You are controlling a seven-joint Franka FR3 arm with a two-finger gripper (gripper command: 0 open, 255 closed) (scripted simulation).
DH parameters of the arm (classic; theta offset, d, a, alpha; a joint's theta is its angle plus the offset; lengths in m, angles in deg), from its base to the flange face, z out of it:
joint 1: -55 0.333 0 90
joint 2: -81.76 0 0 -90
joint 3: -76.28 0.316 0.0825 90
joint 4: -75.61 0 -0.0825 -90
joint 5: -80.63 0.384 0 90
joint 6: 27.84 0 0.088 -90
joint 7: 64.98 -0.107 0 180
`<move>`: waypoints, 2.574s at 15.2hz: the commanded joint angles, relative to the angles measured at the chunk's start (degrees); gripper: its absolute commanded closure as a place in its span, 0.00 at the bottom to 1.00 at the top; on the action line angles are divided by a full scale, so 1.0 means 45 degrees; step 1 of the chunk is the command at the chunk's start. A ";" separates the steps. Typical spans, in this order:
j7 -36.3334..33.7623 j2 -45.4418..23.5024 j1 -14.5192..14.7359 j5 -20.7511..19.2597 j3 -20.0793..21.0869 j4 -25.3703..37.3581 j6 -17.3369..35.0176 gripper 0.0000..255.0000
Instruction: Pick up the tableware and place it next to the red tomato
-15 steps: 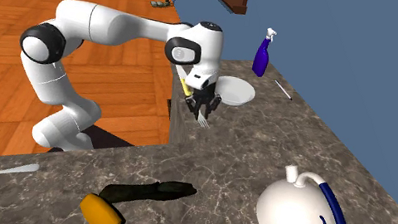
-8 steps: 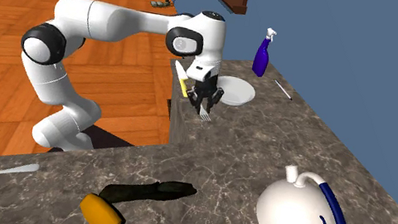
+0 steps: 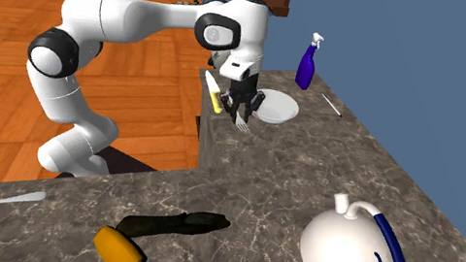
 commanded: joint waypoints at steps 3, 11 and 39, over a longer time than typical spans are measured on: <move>-0.0106 -0.0313 -0.0011 -0.0161 0.0076 0.0997 -0.0735 1.00; -0.0409 -0.1184 0.0039 -0.0634 0.0337 0.3290 -0.2301 1.00; 0.7589 0.2422 -0.2316 -0.0009 -0.5378 0.0530 -0.3032 1.00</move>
